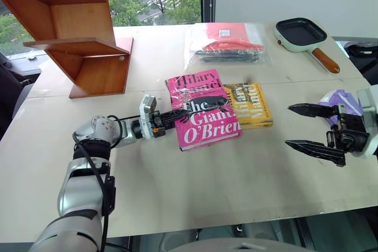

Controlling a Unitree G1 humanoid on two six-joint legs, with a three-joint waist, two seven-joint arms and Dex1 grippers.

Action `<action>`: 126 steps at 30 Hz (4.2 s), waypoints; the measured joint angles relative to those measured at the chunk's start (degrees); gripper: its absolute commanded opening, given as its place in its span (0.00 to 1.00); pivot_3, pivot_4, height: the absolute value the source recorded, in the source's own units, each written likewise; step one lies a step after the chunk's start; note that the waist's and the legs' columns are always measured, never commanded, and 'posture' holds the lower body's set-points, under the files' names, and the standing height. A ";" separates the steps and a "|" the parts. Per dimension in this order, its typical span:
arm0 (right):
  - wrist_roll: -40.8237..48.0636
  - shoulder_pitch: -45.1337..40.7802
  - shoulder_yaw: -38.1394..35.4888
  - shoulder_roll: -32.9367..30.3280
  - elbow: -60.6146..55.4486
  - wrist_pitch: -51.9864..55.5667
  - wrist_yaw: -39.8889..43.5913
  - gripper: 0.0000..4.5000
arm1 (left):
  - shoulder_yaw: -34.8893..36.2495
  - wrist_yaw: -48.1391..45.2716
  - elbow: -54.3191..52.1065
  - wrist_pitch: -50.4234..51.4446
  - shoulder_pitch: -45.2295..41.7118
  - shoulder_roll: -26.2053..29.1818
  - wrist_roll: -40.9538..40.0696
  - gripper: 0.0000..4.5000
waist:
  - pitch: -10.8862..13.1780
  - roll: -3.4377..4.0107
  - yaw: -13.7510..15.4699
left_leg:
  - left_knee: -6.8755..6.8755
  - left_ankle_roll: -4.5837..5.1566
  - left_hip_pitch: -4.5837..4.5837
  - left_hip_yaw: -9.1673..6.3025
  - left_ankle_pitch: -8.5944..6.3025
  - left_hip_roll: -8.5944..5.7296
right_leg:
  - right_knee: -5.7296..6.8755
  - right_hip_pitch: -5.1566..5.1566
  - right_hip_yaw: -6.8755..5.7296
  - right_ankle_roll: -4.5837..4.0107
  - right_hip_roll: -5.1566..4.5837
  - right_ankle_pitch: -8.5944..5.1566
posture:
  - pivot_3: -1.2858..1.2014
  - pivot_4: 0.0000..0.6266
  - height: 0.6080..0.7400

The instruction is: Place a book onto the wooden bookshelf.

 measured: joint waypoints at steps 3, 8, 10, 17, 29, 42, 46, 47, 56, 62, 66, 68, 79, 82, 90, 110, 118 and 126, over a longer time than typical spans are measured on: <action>-0.94 -1.49 1.77 0.00 1.06 -0.86 0.04 1.00 | 3.87 0.94 -0.55 -0.04 1.16 -0.50 -0.44 0.07 | 0.00 -0.01 -0.30 | 0.00 0.00 0.00 0.00 0.00 0.03 | 0.01 -0.02 0.03 0.00 -0.06 0.00 | 0.52 0.24 1.00; -1.74 -4.07 3.39 -0.05 3.43 -1.74 0.30 1.00 | 15.55 7.15 -10.37 -1.68 4.78 -1.51 -4.76 0.07 | 0.14 -0.24 -0.43 | 0.00 -0.04 -0.39 -0.05 0.01 0.12 | 0.07 -0.42 0.16 -0.03 -0.07 0.02 | 0.52 0.24 1.00; -1.89 -5.45 3.44 -0.36 5.32 -1.97 0.49 1.00 | 19.93 10.53 -22.02 -1.52 6.41 -1.20 -8.19 0.07 | 0.15 -0.28 -0.33 | 0.01 -0.07 -0.61 -0.04 0.02 0.13 | 0.08 -0.64 0.24 -0.04 -0.10 0.03 | 0.52 0.24 1.00; -4.76 -17.49 8.02 4.78 18.35 -6.85 2.08 1.00 | 24.40 24.15 -62.89 -7.91 0.04 6.42 -15.43 0.07 | 0.24 -0.41 0.14 | 0.30 -0.10 -1.11 0.02 0.03 0.02 | 0.04 -1.01 0.23 -0.03 -0.12 0.05 | 0.52 0.24 1.00; -6.72 -40.31 12.37 14.05 42.74 -11.41 9.85 1.00 | 9.56 22.28 -66.27 -55.17 15.99 52.19 45.58 0.07 | 0.60 -0.21 -1.10 | -0.47 -0.15 -0.73 0.47 0.14 0.32 | -0.03 -1.14 0.36 -0.27 0.48 0.13 | 0.52 0.24 1.00; -0.97 -42.54 9.70 17.75 40.94 -5.52 8.16 1.00 | 4.09 21.14 -50.75 -72.95 14.91 53.10 60.64 0.07 | 0.61 -0.20 -0.56 | -0.40 -0.11 -1.52 0.47 0.12 0.13 | 0.06 -1.74 0.01 -0.23 0.13 0.15 | 0.52 0.24 1.00; -0.07 -41.77 8.98 17.74 38.50 -4.56 7.35 1.00 | 1.86 18.54 -48.81 -69.58 13.82 53.08 61.68 0.07 | 0.61 -0.20 -0.73 | -0.38 -0.10 -1.47 0.48 0.12 0.15 | 0.14 -1.74 0.02 -0.22 0.22 0.15 | 0.52 0.24 1.00; -0.05 -41.53 8.96 17.74 38.27 -4.52 7.15 1.00 | 1.57 18.22 -48.24 -68.88 13.82 53.06 61.89 0.07 | 0.61 -0.20 -0.79 | -0.37 -0.10 -1.47 0.48 0.12 0.17 | 0.15 -1.74 0.03 -0.22 0.26 0.15 | 0.52 0.24 1.00; -0.09 -39.38 8.92 18.19 35.98 -5.08 5.69 1.00 | -10.03 18.09 -30.53 -74.04 -0.36 45.39 66.48 0.07 | 0.56 -0.28 -0.57 | -0.15 -0.10 -1.30 0.50 0.13 0.14 | 0.27 -1.65 0.04 -0.22 0.29 0.16 | 0.52 0.24 1.00; -0.28 -39.22 8.97 18.58 35.85 -5.41 5.38 1.00 | -15.86 17.18 -11.50 -82.39 -12.15 43.15 71.35 0.07 | 0.53 -0.34 -1.26 | -0.02 -0.10 -1.29 0.62 0.13 0.08 | 0.61 -1.66 0.10 -0.20 0.28 0.17 | 0.52 0.24 1.00; -0.58 -38.31 8.98 18.69 35.19 -6.32 5.24 1.00 | -17.72 15.93 -3.35 -86.69 -17.56 42.57 72.71 0.07 | 0.51 -0.36 -1.75 | 0.00 -0.10 -1.30 0.62 0.13 0.05 | 0.62 -1.67 0.06 -0.20 0.21 0.17 | 0.52 0.24 1.00; -0.78 -37.31 8.99 18.71 34.45 -6.51 5.13 1.00 | -18.86 15.23 0.11 -88.79 -19.63 42.55 73.96 0.07 | 0.51 -0.37 -2.24 | 0.01 -0.10 -1.27 0.69 0.13 0.04 | 0.68 -1.69 0.07 -0.19 0.18 0.17 | 0.52 0.24 1.00; -1.22 -35.70 8.97 18.79 33.14 -7.65 4.28 1.00 | -22.34 17.55 10.89 -91.61 -25.51 43.20 79.55 0.92 | 0.44 -0.51 -3.52 | 0.13 -0.06 -1.04 0.86 0.11 0.10 | 1.05 -1.70 0.22 -0.19 0.21 0.16 | 0.52 0.24 1.00; -1.34 -35.71 8.99 18.79 33.15 -7.84 4.24 1.00 | -22.30 18.15 11.94 -91.04 -24.85 44.27 80.51 0.99 | 0.44 -0.51 -3.44 | 0.22 -0.01 -1.07 0.92 0.08 0.07 | 1.06 -1.70 0.22 -0.18 0.17 0.17 | 0.52 0.24 1.00; -2.09 -36.21 9.37 18.84 34.00 -8.59 4.94 1.00 | -15.01 16.86 4.62 -86.77 -7.83 52.62 74.98 0.99 | 0.45 -0.68 -3.30 | 0.30 0.12 -1.15 0.94 -0.02 0.09 | 1.01 -1.75 0.15 -0.17 0.05 0.17 | 0.52 0.24 1.00; -4.36 -38.69 12.27 19.34 37.88 -8.72 7.89 1.00 | 29.33 12.43 -56.56 -56.58 21.87 28.13 44.25 0.99 | 0.35 -0.73 -0.52 | 0.54 0.11 -1.20 0.96 -0.04 0.20 | 0.83 -1.63 0.08 -0.13 -0.24 0.23 | 0.52 0.24 1.00; -17.75 -15.74 13.50 16.14 34.12 -22.14 6.97 1.00 | 16.55 19.73 -86.33 -35.37 48.17 -0.55 14.76 0.99 | -0.04 -0.53 -0.67 | 0.39 0.12 -1.09 1.16 -0.12 0.24 | 0.47 -1.64 0.43 -0.14 -0.09 0.23 | 0.52 0.24 1.00; -28.91 -1.22 13.76 16.74 38.25 -37.58 0.64 1.00 | 2.63 27.17 -81.28 -46.02 63.84 -8.48 26.49 0.99 | 0.02 -0.26 -0.50 | 0.19 0.54 1.12 1.21 -0.38 0.63 | 0.01 0.69 0.34 -0.22 0.28 0.02 | 0.52 0.24 1.00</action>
